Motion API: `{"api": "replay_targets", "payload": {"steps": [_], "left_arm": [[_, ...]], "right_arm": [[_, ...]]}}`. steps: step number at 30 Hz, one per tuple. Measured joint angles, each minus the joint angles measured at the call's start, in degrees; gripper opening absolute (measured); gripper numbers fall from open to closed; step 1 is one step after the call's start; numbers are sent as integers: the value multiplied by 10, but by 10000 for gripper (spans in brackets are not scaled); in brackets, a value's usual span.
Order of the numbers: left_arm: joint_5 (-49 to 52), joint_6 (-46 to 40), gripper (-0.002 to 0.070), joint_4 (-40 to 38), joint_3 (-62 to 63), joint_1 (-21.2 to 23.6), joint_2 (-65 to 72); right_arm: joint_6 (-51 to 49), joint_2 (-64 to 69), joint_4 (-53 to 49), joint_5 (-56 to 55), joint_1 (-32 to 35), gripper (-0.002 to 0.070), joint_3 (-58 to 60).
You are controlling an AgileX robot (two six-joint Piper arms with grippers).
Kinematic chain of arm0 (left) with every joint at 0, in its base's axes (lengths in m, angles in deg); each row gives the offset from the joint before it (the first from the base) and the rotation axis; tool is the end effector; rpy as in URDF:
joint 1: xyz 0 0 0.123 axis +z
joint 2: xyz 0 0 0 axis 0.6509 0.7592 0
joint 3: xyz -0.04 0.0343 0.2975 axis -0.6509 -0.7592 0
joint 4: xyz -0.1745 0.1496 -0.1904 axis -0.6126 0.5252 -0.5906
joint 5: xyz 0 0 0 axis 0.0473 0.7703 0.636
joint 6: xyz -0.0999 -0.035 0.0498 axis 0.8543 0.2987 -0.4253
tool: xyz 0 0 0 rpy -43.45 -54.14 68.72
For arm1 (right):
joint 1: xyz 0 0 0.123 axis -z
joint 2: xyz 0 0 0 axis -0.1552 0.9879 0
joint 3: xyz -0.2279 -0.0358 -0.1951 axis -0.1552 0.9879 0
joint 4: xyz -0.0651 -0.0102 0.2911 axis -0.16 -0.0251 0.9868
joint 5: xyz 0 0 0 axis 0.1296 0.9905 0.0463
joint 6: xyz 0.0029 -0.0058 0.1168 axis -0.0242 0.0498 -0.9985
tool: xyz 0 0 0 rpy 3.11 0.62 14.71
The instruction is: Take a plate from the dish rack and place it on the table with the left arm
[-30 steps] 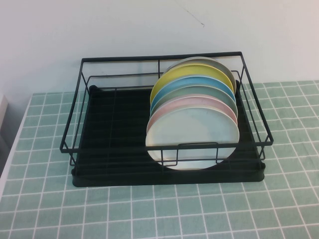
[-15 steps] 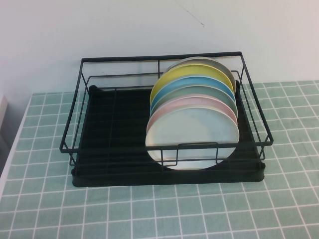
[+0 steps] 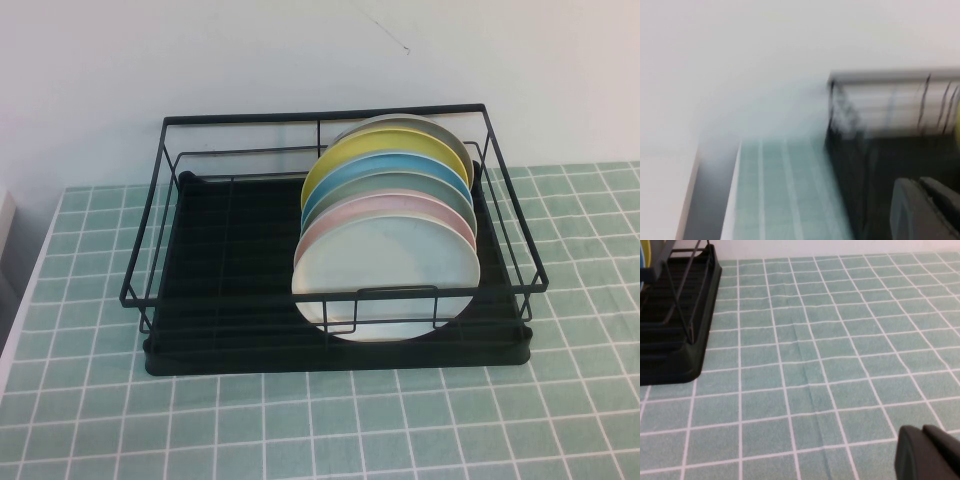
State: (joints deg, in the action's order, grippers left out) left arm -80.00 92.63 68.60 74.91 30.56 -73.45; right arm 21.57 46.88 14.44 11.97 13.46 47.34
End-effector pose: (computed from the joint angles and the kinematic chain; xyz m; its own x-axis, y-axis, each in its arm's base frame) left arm 0.1109 -0.0176 0.2014 0.0089 -0.0899 -0.9959 0.1592 0.9834 -0.0874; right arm 0.1061 -0.0100 0.1670 -0.3027 -0.0013 -0.9531 0.0851 0.9960 -0.0284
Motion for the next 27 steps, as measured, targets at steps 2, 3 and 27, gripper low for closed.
{"api": "replay_targets", "payload": {"steps": [2, 3, 27], "left_arm": [[-85, 0, -3, 0, 0, 0, 0], [-134, 0, -3, 0, 0, 0, 0], [-623, -47, -3, -88, 132, 0, 0]], "right_arm": [[0, 0, 0, 0, 0, -2, 0], [0, 0, 0, 0, 0, -2, 0], [0, 0, 0, 0, 0, -2, 0]]}}
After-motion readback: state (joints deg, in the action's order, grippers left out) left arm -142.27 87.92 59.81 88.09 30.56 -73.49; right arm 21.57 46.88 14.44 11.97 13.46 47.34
